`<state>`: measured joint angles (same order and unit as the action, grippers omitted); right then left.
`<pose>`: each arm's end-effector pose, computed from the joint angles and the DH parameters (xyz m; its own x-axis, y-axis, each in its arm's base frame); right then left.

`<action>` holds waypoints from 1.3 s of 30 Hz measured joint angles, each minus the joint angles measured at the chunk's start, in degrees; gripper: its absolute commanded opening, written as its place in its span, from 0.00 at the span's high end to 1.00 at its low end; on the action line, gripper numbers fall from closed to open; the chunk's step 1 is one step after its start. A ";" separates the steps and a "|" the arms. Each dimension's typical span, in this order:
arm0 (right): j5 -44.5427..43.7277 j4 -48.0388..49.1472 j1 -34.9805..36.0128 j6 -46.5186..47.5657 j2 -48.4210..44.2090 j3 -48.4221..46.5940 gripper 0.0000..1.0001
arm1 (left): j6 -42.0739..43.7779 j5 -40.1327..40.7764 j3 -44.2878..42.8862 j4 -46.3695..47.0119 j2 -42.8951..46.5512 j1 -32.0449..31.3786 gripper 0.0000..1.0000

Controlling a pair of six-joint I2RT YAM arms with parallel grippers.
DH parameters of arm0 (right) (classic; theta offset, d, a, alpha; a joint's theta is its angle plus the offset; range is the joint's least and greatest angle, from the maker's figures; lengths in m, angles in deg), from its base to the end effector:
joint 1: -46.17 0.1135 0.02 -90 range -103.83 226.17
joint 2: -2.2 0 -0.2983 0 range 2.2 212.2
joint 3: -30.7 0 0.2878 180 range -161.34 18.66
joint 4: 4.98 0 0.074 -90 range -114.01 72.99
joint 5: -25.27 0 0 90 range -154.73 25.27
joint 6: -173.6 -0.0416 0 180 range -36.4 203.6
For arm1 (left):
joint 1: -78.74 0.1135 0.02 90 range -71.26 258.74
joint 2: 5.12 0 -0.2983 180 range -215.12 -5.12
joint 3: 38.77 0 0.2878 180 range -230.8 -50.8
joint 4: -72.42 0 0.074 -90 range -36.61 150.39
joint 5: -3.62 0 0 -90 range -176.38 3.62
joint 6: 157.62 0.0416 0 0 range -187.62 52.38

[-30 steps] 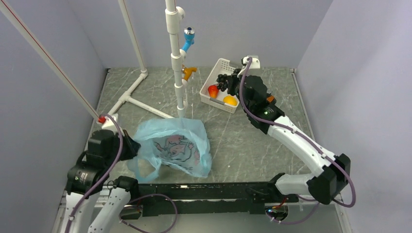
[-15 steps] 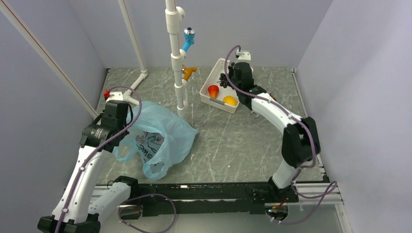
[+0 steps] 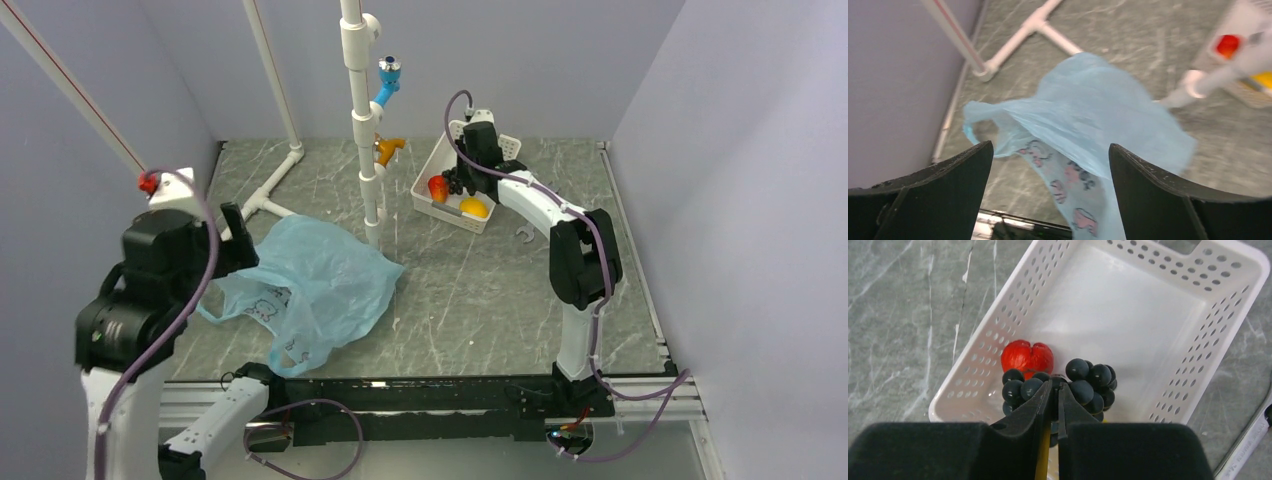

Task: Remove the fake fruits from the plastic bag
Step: Place the plastic bag at the center of the board, then reset both arms

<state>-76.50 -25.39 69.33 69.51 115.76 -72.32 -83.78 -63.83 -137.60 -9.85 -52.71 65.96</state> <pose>0.4820 0.1969 0.2753 -0.5132 0.0397 -0.8574 -0.1023 0.9890 0.1070 0.0965 -0.0055 0.5002 -0.4505 -0.1614 -0.8781 -0.2515 0.9666 -0.0486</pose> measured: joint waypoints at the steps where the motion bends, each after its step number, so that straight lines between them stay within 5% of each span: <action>1: 0.39 -0.42 0.02 0.00 0.04 0.02 0.87 | -0.33 -1.60 -1.09 -0.35 0.52 0.00 0.05; 9: 2.03 -3.43 0.07 -0.02 0.04 0.63 0.47 | -5.81 -20.79 -6.16 1.20 9.46 0.00 0.01; 16: 1.86 -8.09 0.22 -0.61 -2.54 2.93 0.34 | -8.11 -26.29 -7.50 3.39 11.98 0.00 0.00; 26: 4.72 -14.21 3.45 -3.54 -38.45 15.39 0.01 | -8.31 -27.56 -12.26 10.75 17.88 0.00 0.01; 31: 5.07 -14.53 5.16 -3.48 -58.29 18.88 0.00 | -7.76 -27.54 -15.91 14.05 19.71 0.00 0.01; 39: 4.76 -20.24 5.44 -3.54 -72.70 14.84 0.00 | -7.19 -27.32 -19.04 19.78 23.19 0.00 0.01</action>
<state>-71.73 -45.63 74.77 65.97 43.06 -57.48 -90.97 -91.15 -156.64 9.93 -29.52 65.96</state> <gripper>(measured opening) 0.993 0.994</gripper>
